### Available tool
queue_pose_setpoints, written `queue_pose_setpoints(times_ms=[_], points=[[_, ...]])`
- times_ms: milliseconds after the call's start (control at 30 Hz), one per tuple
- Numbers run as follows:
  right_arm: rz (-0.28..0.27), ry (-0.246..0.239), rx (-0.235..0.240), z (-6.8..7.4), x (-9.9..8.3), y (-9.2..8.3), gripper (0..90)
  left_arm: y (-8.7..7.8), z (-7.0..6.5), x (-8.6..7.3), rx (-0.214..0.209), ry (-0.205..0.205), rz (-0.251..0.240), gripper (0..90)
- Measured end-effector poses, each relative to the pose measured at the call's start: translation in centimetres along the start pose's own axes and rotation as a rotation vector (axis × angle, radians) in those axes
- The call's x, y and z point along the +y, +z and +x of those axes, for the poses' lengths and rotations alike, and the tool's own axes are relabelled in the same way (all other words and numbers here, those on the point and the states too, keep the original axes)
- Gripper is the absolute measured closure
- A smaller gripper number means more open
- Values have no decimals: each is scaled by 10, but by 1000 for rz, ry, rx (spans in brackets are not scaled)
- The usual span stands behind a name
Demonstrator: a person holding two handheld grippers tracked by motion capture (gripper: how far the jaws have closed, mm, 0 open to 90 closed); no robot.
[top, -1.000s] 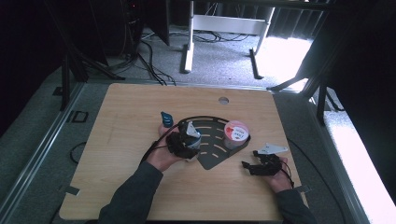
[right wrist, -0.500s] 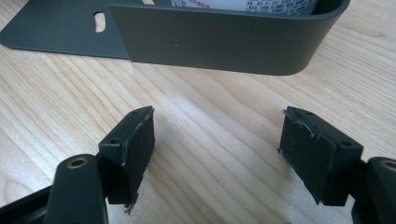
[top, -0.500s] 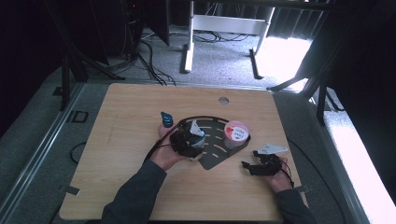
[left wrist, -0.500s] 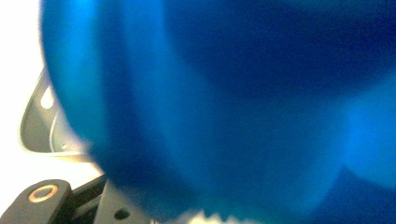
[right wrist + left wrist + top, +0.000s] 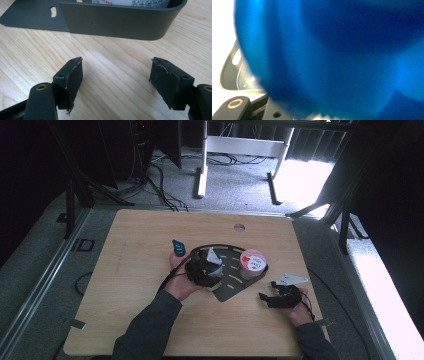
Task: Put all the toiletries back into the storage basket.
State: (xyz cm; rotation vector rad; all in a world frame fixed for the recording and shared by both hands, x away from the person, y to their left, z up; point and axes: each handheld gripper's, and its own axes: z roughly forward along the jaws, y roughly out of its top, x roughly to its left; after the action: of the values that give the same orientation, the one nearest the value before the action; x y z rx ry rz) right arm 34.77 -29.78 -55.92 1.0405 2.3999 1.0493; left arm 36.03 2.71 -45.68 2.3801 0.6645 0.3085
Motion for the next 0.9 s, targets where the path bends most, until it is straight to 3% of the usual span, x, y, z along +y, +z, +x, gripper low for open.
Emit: queue_pose_setpoints(times_ms=[400,900], points=[[-1,-1,0,0,0,0,261,1,2,8,2,-24,-36,549],[-2,-2,1,0,0,0,259,3,2,17,2,-18,-46,549]])
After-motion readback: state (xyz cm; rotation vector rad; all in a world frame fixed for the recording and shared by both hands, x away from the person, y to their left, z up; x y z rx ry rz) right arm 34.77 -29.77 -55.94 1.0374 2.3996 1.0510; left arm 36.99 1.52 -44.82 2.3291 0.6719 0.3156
